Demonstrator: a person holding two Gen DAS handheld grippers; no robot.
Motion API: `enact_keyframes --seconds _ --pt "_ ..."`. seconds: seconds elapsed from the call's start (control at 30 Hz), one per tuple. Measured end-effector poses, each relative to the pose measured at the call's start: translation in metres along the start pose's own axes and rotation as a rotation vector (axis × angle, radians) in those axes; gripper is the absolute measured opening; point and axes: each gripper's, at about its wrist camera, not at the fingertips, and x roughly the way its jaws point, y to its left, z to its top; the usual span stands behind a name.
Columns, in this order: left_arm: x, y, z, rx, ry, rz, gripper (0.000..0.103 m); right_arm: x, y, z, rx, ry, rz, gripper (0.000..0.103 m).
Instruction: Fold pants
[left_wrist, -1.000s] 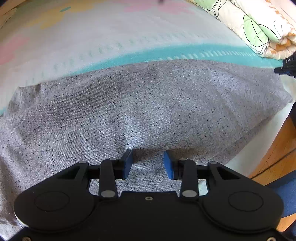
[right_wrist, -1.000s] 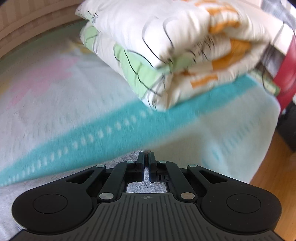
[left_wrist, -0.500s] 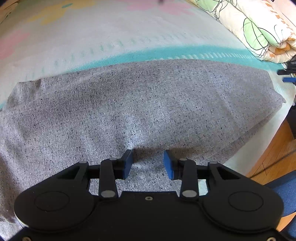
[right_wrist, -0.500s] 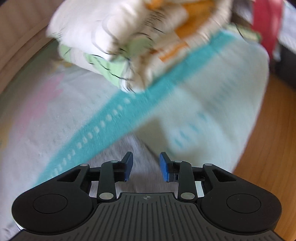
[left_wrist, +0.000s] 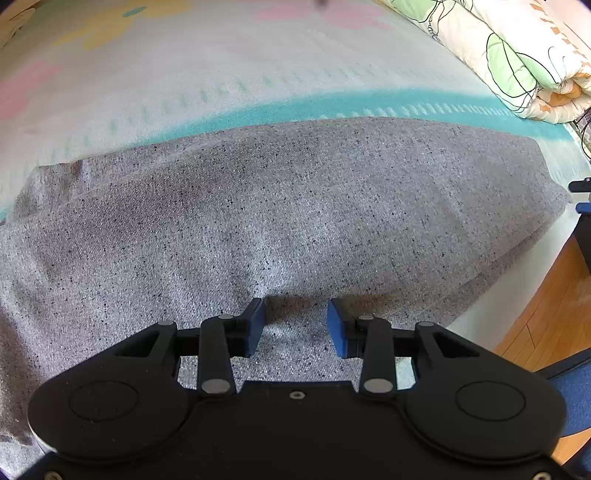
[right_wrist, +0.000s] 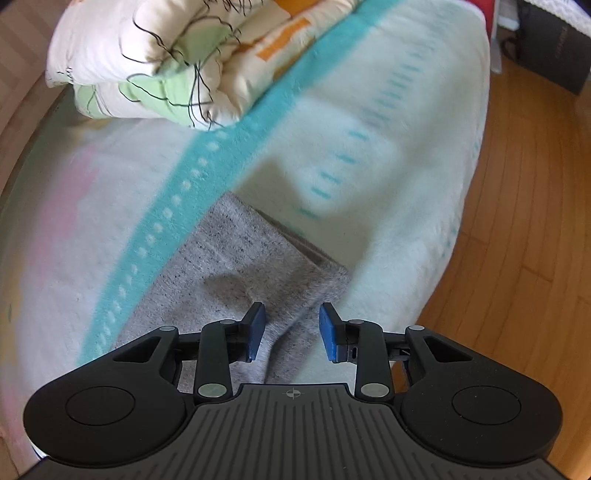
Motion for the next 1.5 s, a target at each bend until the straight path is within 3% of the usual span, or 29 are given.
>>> enact_keyframes --seconds 0.2,0.23,0.3,0.4,0.5,0.57,0.63,0.67,0.73,0.87,0.97,1.1,1.17,1.27,1.37,1.5 --pt "0.001 -0.003 -0.001 0.018 -0.005 0.013 0.046 0.006 0.011 0.005 0.006 -0.046 0.005 0.028" --pt "0.001 -0.004 -0.001 0.021 -0.005 0.015 0.046 0.004 0.015 0.006 -0.006 -0.071 0.010 0.010" --pt "0.001 -0.004 -0.001 0.025 -0.007 0.015 0.046 -0.010 0.037 0.003 -0.123 -0.156 0.060 0.005" --pt "0.000 -0.002 -0.002 0.028 -0.011 0.011 0.046 -0.050 0.077 -0.019 -0.385 -0.359 0.212 0.005" --pt "0.000 -0.001 -0.004 0.026 -0.013 0.007 0.046 -0.069 0.081 -0.036 -0.464 -0.451 0.266 0.005" --pt "-0.001 -0.001 -0.005 0.025 -0.014 0.007 0.046 -0.055 0.072 -0.031 -0.421 -0.382 0.145 0.005" --pt "-0.003 0.000 -0.006 0.027 -0.015 0.007 0.046 -0.029 0.054 -0.020 -0.328 -0.263 -0.055 0.005" --pt "-0.003 0.000 -0.006 0.028 -0.014 0.007 0.046 -0.018 0.042 -0.015 -0.273 -0.213 -0.110 0.005" --pt "-0.003 0.000 -0.005 0.025 -0.013 0.006 0.046 -0.008 0.026 -0.008 -0.204 -0.169 -0.093 0.005" --pt "-0.003 0.002 -0.003 0.011 -0.006 0.003 0.046 -0.007 0.023 -0.008 -0.211 -0.166 -0.096 0.005" --pt "-0.003 0.002 -0.002 0.002 -0.003 0.002 0.046 -0.003 0.030 -0.008 -0.248 -0.168 -0.131 0.005" --pt "-0.005 0.001 -0.004 0.011 -0.003 0.001 0.046 0.016 0.031 -0.005 -0.253 -0.103 -0.199 0.006" --pt "-0.009 0.000 -0.008 0.023 0.000 -0.006 0.046 0.006 0.033 -0.009 -0.247 -0.156 -0.222 0.007" --pt "-0.018 -0.003 -0.018 0.058 0.008 -0.043 0.047 -0.019 0.041 -0.020 -0.281 -0.247 -0.154 0.014" --pt "-0.025 -0.009 -0.032 0.122 0.002 -0.050 0.052 -0.030 0.054 -0.040 -0.366 -0.211 -0.025 0.016" --pt "-0.027 -0.017 -0.050 0.213 -0.015 0.000 0.052 -0.035 0.096 -0.092 -0.681 -0.148 0.126 0.018"
